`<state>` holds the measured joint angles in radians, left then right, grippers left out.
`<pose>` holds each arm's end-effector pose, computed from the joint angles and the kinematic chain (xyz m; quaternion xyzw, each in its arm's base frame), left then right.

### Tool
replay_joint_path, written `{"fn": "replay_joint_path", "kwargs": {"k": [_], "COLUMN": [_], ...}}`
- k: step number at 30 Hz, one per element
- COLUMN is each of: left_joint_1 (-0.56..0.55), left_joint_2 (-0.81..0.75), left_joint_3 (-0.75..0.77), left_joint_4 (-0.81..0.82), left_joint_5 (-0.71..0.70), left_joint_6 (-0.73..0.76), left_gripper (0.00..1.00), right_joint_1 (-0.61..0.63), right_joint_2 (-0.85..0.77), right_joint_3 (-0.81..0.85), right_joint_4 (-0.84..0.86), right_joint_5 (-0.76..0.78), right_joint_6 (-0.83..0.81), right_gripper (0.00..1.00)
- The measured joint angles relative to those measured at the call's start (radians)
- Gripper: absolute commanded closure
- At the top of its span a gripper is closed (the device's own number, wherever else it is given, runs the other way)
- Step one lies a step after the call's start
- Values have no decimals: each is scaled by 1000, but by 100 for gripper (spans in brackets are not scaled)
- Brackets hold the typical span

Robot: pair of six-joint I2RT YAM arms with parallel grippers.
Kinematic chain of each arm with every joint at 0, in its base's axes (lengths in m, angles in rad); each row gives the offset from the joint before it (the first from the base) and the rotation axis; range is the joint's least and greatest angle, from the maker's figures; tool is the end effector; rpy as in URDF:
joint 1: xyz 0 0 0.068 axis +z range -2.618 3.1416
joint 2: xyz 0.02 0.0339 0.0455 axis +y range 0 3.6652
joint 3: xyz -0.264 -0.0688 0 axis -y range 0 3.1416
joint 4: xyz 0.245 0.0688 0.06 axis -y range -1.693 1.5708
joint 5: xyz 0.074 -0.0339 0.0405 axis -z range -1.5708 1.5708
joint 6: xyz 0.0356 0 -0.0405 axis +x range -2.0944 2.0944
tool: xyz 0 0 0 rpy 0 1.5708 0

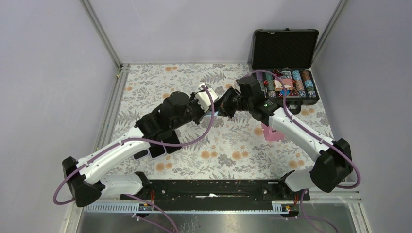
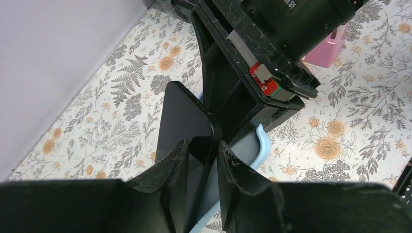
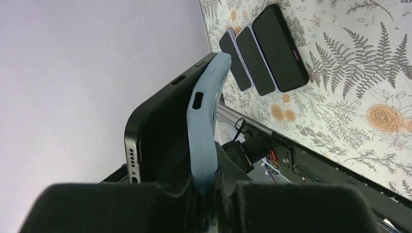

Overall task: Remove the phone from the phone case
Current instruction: Remove the phone case from the phone, then place the phone case at the center of the board.

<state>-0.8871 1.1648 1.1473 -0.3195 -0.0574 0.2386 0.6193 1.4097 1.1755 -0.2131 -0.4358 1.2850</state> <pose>0.1691 -0.2042 0.3755 0.4210 0.6984 -0.1620 0.5556 0.2565 0.2013 0.3296 0.1612 0.8186 0.5298 0.1526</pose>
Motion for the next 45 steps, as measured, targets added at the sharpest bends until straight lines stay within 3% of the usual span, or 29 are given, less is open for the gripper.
{"fn": "replay_joint_path", "kwargs": {"k": [2,17,25,30,34,38,41,45], "left_joint_1": [0,13,16,77,131,145,145,146], "left_joint_2": [0,44,103,122,121,115,113,113], "left_joint_3": [0,-41,-142,-146,-165,-190,-200,-203], "left_joint_4": [3,55,132,143,153,157,161,179], "left_joint_5": [-4,-138,-188,-235,-253,-254,-254,-249], "left_joint_6": [6,16,-13,-45,-71,-87,-95,-97], "left_gripper": [100,100,100,100,100,100,100,100], "right_joint_1": [0,2,-8,-61,-114,-145,-163,-195], "right_joint_2": [0,0,7,19,92,283,428,555], "right_joint_3": [0,22,-55,-71,-69,5,84,170], "right_joint_4": [0,-37,-64,-80,11,129,206,261], "right_joint_5": [-3,-35,1,61,161,246,281,315], "right_joint_6": [0,-32,-81,-166,-236,-295,-309,-321], "right_gripper": [100,100,100,100,100,100,91,62]}}
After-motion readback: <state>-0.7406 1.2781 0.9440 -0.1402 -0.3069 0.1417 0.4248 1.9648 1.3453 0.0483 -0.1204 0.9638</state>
